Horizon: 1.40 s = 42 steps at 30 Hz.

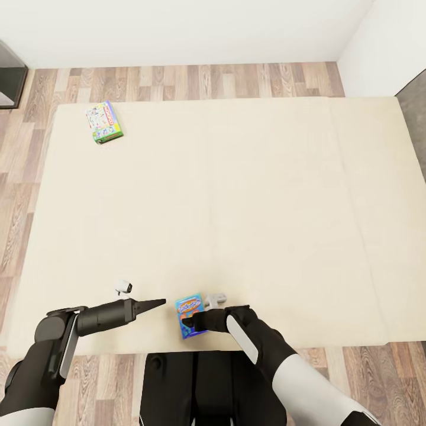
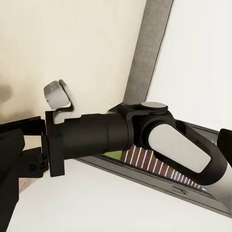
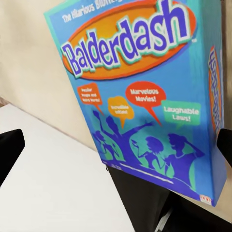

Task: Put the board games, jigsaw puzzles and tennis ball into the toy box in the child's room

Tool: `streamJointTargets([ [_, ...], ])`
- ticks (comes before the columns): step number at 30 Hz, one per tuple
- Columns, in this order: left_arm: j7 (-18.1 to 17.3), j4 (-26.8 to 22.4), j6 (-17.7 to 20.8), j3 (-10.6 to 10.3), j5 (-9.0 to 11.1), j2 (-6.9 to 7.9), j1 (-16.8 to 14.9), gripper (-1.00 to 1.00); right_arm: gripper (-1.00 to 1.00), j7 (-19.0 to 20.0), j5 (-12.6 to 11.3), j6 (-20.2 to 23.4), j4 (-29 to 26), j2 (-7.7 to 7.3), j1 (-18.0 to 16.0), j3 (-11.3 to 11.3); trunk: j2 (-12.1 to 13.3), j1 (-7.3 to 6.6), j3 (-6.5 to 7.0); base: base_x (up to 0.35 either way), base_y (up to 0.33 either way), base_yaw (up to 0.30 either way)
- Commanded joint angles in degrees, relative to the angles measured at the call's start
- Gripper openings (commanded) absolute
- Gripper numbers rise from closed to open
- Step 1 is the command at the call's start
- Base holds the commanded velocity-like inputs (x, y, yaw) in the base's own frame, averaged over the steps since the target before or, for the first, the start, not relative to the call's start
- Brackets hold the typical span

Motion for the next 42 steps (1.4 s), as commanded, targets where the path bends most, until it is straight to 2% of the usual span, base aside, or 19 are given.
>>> streamJointTargets([
  [1, -0.23, -0.01, 0.6, 0.02, -0.05, 0.01, -0.01, 1.0, 1.0, 0.11, 0.07, 0.18, -0.03, 0.0, -0.02, 0.01, -0.09, 0.03, -0.05, 0.0, 0.037, 0.0],
  [42, -0.22, -0.01, 0.6, 0.01, -0.02, 0.01, -0.01, 1.0, 1.0, 0.16, -0.01, -0.06, -0.03, 0.0, -0.02, 0.01, -0.09, 0.03, -0.05, 0.0, 0.041, 0.0],
])
